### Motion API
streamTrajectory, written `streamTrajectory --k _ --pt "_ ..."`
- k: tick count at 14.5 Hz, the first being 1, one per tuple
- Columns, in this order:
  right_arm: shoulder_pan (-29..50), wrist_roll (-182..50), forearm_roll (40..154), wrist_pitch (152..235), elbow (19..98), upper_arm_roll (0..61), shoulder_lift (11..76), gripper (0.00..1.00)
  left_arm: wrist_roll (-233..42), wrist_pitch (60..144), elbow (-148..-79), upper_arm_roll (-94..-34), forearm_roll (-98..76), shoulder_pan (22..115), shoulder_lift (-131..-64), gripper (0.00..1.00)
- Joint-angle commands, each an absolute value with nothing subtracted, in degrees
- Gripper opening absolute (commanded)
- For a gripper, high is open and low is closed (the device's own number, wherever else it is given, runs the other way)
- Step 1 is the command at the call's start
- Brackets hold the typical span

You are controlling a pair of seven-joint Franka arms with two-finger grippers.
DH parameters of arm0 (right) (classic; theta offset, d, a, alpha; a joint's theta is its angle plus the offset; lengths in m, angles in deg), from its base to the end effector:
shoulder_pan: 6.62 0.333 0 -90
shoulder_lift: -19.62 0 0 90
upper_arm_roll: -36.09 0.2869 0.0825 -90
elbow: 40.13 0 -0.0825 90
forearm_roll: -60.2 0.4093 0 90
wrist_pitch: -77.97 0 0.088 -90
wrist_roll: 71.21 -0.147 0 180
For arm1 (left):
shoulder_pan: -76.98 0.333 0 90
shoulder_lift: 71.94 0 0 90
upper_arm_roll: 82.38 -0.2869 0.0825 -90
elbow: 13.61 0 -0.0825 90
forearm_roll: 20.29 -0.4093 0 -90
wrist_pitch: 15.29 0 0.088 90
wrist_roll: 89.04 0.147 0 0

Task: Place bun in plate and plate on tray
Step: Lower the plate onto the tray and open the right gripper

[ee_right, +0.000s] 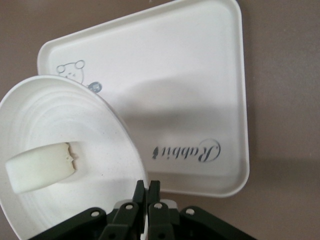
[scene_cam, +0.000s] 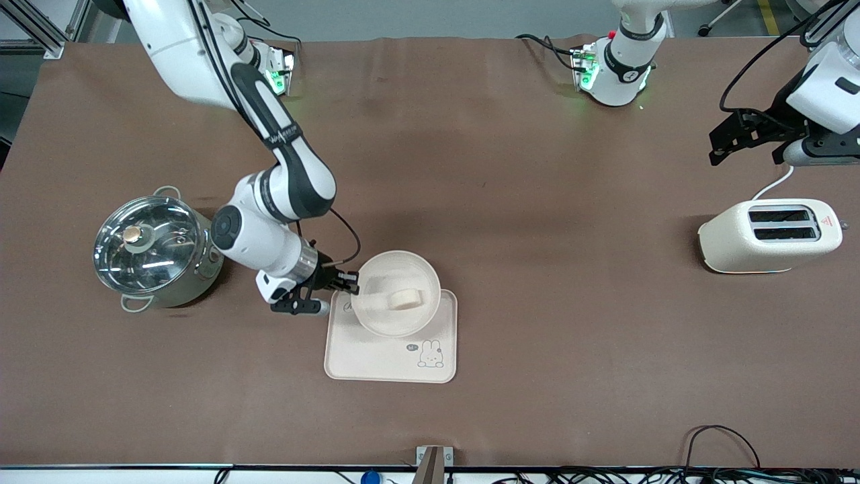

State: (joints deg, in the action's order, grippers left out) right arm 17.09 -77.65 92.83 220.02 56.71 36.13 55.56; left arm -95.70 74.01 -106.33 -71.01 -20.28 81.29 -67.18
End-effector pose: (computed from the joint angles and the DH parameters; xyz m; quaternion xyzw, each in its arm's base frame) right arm 0.6402 0.2940 0.1710 -0.9768 0.0606 -0.0253 0.2039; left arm 0.5517 -0.0720 0.5769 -0.9999 0.0032 -0.0118 0.0067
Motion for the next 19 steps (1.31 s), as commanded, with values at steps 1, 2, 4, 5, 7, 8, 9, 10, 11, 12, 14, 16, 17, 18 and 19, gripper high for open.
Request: streamTrajectory --k 1,2,4,5,7,8,9,10,11,12,14,16,17,18,19 --pt "14.57 -76.22 95.44 217.12 48.75 37.24 61.18 0.0 -95.19 73.83 -105.37 -70.78 -19.5 81.55 -67.29 1.0" --pt "13.52 -76.22 96.84 213.97 46.29 37.15 62.76 0.0 -95.19 73.74 -105.46 -70.78 -19.5 81.55 -67.37 1.0" --pt "12.37 -76.22 97.29 212.62 43.11 37.06 65.05 0.0 -95.28 73.48 -105.46 -70.78 -19.5 81.47 -67.37 1.0" --pt "12.37 -76.31 97.2 212.71 41.45 37.06 66.54 0.0 -95.02 73.48 -105.46 -70.78 -19.5 81.47 -67.37 1.0" --pt "12.45 -76.22 97.03 212.88 38.72 36.89 68.83 0.0 -94.93 73.48 -105.46 -70.78 -19.5 81.47 -67.46 1.0" --pt "12.37 -76.05 96.94 212.97 37.92 36.88 69.79 0.0 -94.92 73.57 -105.46 -70.78 -19.5 81.47 -67.46 1.0" --pt "12.54 -76.22 96.94 212.97 37.13 36.88 70.59 0.0 -94.92 73.57 -105.46 -70.78 -19.5 81.47 -67.55 1.0" --pt "12.54 -76.13 96.85 213.06 36.78 36.88 71.38 0.0 -95.01 73.65 -105.46 -70.78 -19.5 81.38 -67.55 1.0" --pt "12.63 -75.96 96.59 212.97 36.6 36.71 71.47 0.0 -94.93 73.65 -105.46 -70.78 -19.5 81.38 -67.81 1.0" --pt "12.46 -75.78 96.41 212.88 36.6 36.62 71.47 0.0 -94.92 73.65 -105.37 -70.78 -19.5 81.47 -67.9 1.0" --pt "12.28 -75.61 93.88 212.71 36.69 36.62 71.47 0.0 -95.01 73.74 -105.46 -70.78 -19.5 81.47 -67.99 1.0" --pt "12.19 -75.52 92.46 212.88 36.77 36.62 71.47 0.0 -95.01 73.74 -105.46 -70.78 -19.5 81.47 -67.99 1.0" --pt "12.02 -75.43 92.02 212.88 36.86 36.62 71.47 0.0 -95.01 73.74 -105.46 -70.78 -19.5 81.55 -67.99 1.0" --pt "11.93 -75.52 91.75 212.88 36.95 36.62 71.47 0.0 -95.01 73.74 -105.46 -70.78 -19.5 81.55 -67.99 1.0" --pt "12.01 -75.6 91.84 212.97 37.04 36.71 71.47 0.04 -95.01 73.74 -105.46 -70.78 -19.5 81.64 -67.99 1.0"
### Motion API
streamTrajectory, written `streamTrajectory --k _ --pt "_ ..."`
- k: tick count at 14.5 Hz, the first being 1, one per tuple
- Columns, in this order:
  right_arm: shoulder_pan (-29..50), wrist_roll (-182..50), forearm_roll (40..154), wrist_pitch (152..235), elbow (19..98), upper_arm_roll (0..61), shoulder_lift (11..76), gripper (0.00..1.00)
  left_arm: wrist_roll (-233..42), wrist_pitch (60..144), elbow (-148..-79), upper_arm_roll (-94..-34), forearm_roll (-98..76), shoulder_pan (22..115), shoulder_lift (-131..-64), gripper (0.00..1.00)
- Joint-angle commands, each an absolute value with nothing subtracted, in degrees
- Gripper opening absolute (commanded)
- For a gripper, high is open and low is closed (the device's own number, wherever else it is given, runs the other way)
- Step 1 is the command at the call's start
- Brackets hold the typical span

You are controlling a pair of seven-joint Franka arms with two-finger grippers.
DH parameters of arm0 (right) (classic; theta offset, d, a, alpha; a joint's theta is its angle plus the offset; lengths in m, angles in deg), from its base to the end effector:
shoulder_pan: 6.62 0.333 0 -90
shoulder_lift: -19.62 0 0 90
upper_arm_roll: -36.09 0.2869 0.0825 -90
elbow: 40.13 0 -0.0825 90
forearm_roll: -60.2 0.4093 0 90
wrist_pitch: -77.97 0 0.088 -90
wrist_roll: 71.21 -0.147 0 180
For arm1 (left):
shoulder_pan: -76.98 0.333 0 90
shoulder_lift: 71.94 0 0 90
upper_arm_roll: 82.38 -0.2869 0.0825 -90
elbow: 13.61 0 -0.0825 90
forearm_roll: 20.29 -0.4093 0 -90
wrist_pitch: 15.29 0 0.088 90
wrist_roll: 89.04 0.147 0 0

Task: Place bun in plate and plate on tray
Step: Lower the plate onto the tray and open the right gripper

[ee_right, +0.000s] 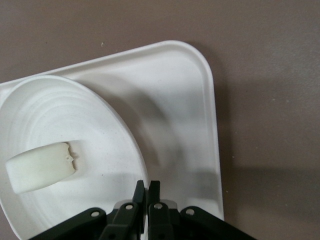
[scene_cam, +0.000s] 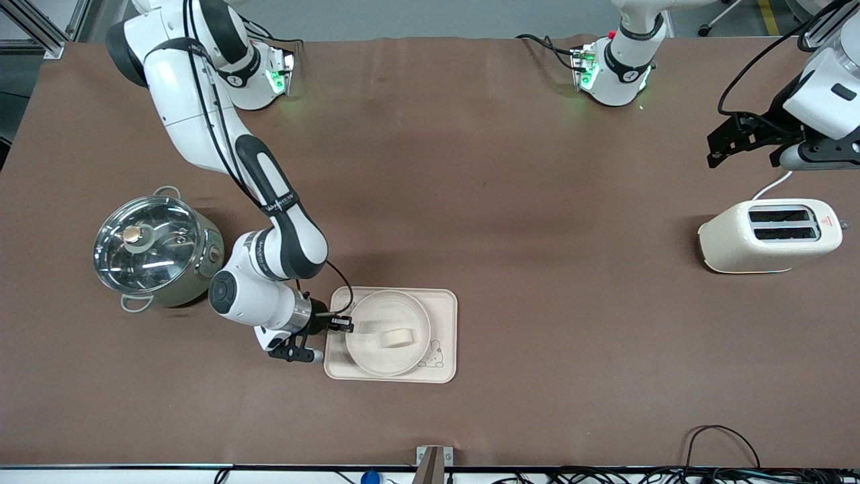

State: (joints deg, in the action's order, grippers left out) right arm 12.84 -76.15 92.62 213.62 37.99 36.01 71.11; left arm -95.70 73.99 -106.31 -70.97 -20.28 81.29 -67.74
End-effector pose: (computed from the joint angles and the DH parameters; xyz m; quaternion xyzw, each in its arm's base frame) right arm 0.7010 0.2694 0.1175 -0.9752 0.0668 -0.0063 0.2109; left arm 0.5539 -0.0722 0.5717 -0.9999 0.0036 -0.0069 0.0064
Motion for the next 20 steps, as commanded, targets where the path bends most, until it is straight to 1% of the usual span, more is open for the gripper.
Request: streamTrajectory --k 1,2,3,4,10,11,13,15,17,19,20 --pt "12.01 -75.69 91.84 213.06 37.12 36.71 71.56 0.24 -95.01 73.74 -105.46 -70.78 -19.5 81.64 -67.99 1.0" --pt "12.1 -75.69 91.84 213.67 37.12 36.71 72.0 0.7 -95.01 73.74 -105.46 -70.78 -19.5 81.56 -67.99 1.0" --pt "12.1 -75.69 91.93 214.98 37.12 36.71 72.26 0.85 -95.01 73.74 -105.46 -70.78 -19.5 81.64 -67.99 1.0" --pt "12.28 -75.87 92.02 216.3 37.39 36.71 72.27 0.99 -95.01 73.74 -105.46 -70.78 -19.5 81.56 -67.99 1.0" --pt "12.54 -76.39 94.03 214.91 37.74 37.15 70.34 1.0 -94.92 73.74 -105.28 -70.78 -19.58 81.55 -67.99 1.0" --pt "12.72 -77.09 94.47 213.95 37.74 37.32 69.81 1.0 -94.92 73.74 -105.2 -70.78 -19.5 81.55 -67.99 1.0" --pt "12.72 -78.5 94.56 208.96 37.74 37.5 67.71 1.0 -94.84 73.74 -105.19 -70.78 -19.5 81.55 -67.81 1.0" --pt "12.37 -78.51 94.39 203.33 37.92 37.15 64.55 1.0 -94.84 73.74 -105.19 -70.69 -19.5 81.55 -67.73 1.0" --pt "11.41 -78.42 94.21 200.94 39.92 36.45 60.95 1.0 -94.84 73.65 -105.19 -70.69 -19.5 81.55 -67.64 1.0" --pt "10.35 -78.15 93.25 200.58 44.48 35.92 54.37 1.0 -94.84 73.66 -105.19 -70.69 -19.5 81.55 -67.64 1.0" --pt "10.34 -78.15 91.94 199.8 46.94 34.7 50.94 1.0 -94.84 73.65 -105.19 -70.69 -19.5 81.55 -67.64 1.0"
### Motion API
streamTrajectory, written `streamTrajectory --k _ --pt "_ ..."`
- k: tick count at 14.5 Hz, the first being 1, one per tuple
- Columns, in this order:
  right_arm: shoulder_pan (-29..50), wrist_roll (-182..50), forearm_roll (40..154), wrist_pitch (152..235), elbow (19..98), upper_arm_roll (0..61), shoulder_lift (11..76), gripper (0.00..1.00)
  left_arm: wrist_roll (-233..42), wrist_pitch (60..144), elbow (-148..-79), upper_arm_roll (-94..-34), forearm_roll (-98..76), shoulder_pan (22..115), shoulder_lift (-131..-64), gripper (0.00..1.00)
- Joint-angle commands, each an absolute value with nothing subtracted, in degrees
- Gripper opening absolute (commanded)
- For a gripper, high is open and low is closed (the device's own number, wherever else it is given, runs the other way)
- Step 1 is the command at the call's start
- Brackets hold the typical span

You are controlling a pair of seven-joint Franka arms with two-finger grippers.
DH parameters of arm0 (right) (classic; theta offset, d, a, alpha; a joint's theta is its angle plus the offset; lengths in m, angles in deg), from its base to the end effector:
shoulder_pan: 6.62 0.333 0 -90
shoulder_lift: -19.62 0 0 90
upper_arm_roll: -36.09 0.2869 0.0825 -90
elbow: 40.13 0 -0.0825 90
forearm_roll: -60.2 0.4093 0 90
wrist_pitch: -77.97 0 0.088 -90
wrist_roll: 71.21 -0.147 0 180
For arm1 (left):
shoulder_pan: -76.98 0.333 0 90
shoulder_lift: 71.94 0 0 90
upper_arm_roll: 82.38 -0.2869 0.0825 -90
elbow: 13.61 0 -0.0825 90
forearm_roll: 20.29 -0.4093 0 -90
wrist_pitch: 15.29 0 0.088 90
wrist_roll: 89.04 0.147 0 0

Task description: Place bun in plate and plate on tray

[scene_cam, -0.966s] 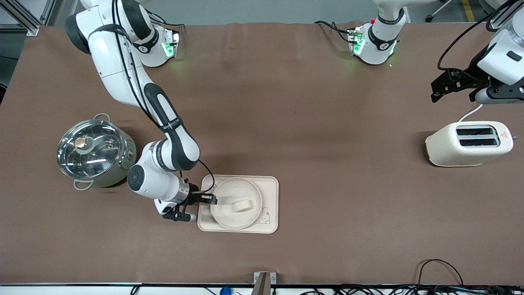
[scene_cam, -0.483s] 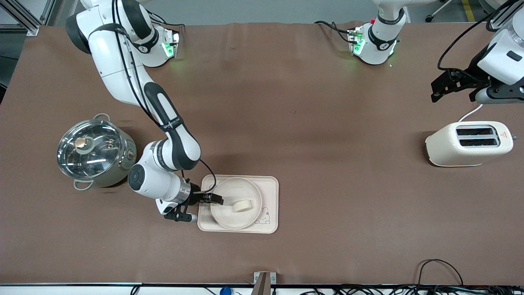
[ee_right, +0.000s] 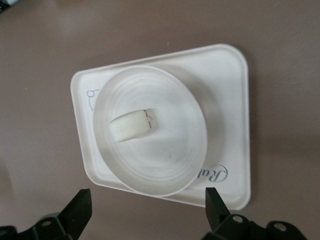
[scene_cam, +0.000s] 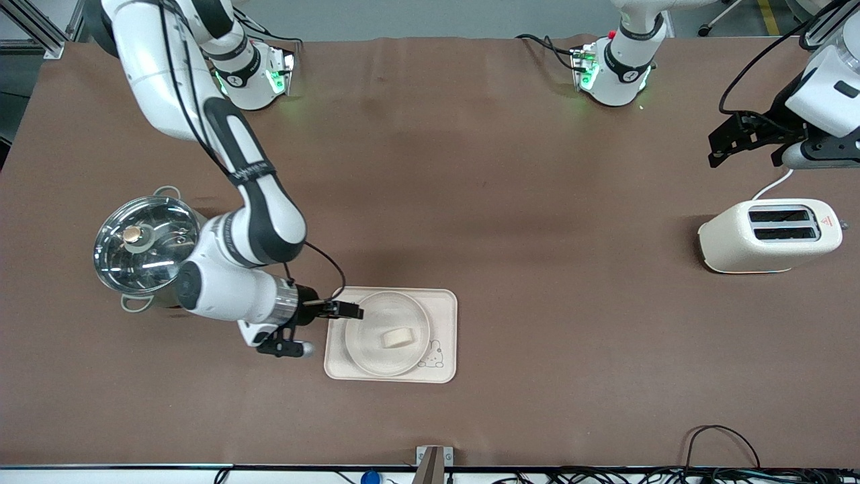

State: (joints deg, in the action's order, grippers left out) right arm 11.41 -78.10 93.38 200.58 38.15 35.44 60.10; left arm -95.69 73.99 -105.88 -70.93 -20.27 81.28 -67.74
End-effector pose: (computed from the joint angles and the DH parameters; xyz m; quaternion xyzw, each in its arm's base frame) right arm 0.7039 0.2656 0.2429 -0.9681 0.0560 0.0192 0.2435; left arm 0.5542 -0.0728 0.5755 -0.9999 0.0042 -0.0106 0.0059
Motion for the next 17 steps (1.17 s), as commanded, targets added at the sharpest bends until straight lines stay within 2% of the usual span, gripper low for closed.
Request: streamTrajectory --k 1,3,7,13,17 --pt "10.34 -78.24 90.36 197.61 47.75 33.47 48.47 1.0 -94.84 73.65 -105.19 -70.69 -19.5 81.47 -67.55 1.0" --pt "10.34 -78.59 85.8 188.85 47.15 30.22 43.81 1.0 -94.84 73.57 -105.28 -70.43 -19.41 81.47 -67.37 1.0" --pt "10.26 -78.86 76.22 178.63 46.97 26.7 34.41 1.0 -94.84 73.57 -105.28 -70.25 -19.41 81.47 -67.55 1.0" --pt "9.91 -78.86 62.33 171.76 46.53 25.11 24.82 1.0 -94.84 73.57 -105.19 -69.55 -19.41 81.38 -67.46 1.0" --pt "2.19 -77.89 62.05 166.49 46.7 26.68 21.38 1.0 -94.84 73.57 -105.19 -69.37 -19.41 81.29 -67.46 1.0"
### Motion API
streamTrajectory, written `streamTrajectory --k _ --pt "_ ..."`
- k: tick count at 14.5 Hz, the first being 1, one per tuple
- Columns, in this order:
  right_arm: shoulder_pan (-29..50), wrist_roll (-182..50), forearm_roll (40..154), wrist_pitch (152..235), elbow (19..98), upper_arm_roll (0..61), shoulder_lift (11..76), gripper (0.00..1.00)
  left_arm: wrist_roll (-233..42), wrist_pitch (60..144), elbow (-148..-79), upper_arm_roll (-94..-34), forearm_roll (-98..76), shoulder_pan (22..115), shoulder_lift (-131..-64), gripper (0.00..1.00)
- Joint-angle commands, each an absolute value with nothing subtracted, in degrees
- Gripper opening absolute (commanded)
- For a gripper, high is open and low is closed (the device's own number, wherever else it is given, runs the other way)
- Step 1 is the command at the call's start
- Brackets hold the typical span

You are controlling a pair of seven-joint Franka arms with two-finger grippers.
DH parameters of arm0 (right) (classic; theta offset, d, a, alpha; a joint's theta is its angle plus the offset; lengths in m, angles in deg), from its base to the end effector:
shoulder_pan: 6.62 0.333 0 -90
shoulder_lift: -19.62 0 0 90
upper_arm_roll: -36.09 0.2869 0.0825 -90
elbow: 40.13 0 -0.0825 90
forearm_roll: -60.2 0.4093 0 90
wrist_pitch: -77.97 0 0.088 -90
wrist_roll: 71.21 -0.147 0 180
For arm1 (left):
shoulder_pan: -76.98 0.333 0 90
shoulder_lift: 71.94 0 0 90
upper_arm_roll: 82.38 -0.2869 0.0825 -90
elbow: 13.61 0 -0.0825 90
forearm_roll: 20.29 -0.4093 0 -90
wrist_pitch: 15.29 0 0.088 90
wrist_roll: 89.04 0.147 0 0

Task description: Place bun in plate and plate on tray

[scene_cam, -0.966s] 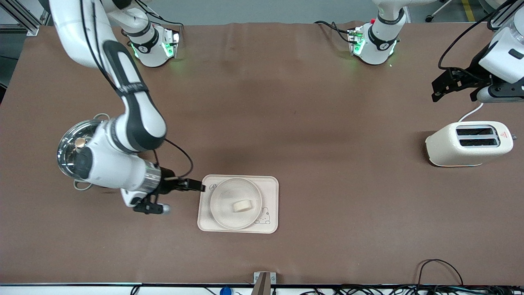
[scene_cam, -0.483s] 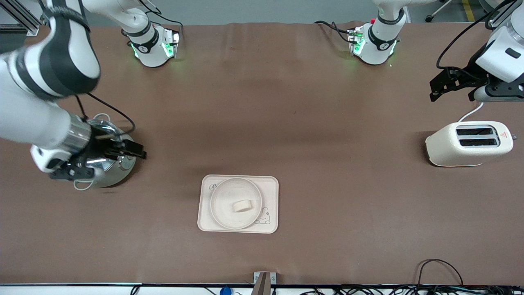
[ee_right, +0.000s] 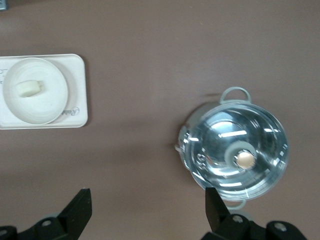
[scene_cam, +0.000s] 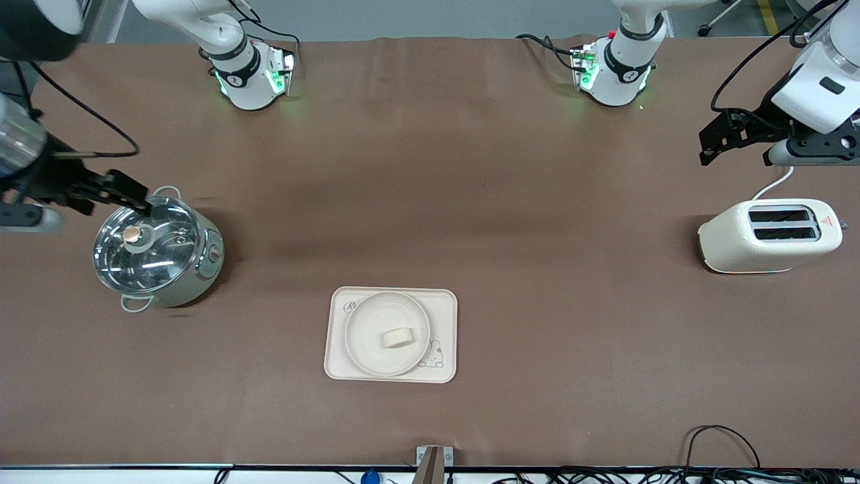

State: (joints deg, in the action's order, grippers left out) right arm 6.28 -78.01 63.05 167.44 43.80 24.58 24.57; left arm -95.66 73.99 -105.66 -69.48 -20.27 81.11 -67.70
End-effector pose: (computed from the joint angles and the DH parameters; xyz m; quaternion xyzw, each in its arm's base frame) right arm 0.6032 0.0263 0.5572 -0.9988 0.0464 -0.0048 0.0166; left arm 0.5520 -0.0890 0.5775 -0.9997 0.0186 -0.0129 0.0064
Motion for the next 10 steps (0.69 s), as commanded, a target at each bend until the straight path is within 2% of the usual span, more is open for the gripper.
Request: streamTrajectory --k 1,4,10 --pt "-0.79 -77.19 62.05 165.26 46.7 28.08 21.29 1.0 -94.84 73.57 -105.19 -69.28 -19.41 81.29 -67.46 1.0" --pt "-5.64 -72.18 61.96 165.24 49.06 30.12 20.68 1.0 -94.75 73.57 -104.85 -68.76 -19.5 81.38 -67.46 1.0" --pt "-7.15 -71.3 60.56 165.25 54.87 30.47 13.83 1.0 -95.1 73.13 -102.65 -68.76 -19.58 81.29 -68.16 1.0"
